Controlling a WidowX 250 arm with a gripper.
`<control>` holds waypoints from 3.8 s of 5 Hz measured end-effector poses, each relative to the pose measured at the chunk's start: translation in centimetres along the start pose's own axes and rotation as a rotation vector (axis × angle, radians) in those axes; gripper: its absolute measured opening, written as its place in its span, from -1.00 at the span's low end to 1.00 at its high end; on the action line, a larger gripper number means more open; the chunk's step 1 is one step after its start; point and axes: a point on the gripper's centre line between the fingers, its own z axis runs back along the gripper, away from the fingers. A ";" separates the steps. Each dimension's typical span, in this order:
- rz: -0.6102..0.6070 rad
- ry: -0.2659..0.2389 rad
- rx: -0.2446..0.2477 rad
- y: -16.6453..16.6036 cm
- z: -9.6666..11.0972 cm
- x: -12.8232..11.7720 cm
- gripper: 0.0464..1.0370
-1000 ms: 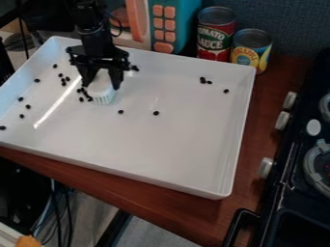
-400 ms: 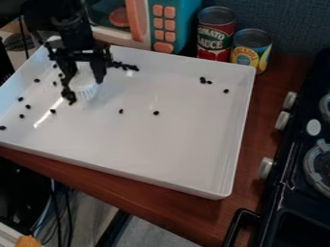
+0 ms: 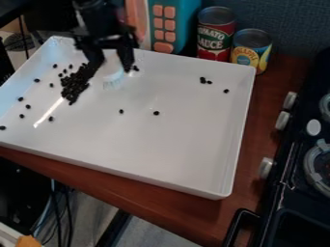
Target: Sweep into pile
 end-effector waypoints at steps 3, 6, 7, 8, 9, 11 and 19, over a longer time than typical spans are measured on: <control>-0.152 0.104 -0.134 -13.0 -3.3 -1.9 0.40; -0.103 0.099 -0.073 -16.0 -6.8 -0.3 0.40; -0.096 0.086 -0.059 -16.1 -7.2 0.5 0.40; -0.092 0.072 -0.042 -15.9 -7.3 1.0 0.40; -0.083 0.060 -0.030 -14.9 -7.3 1.4 0.40; -0.052 0.048 0.007 -10.4 -7.0 1.2 0.40; 0.203 -0.027 0.167 7.1 -3.7 1.1 0.40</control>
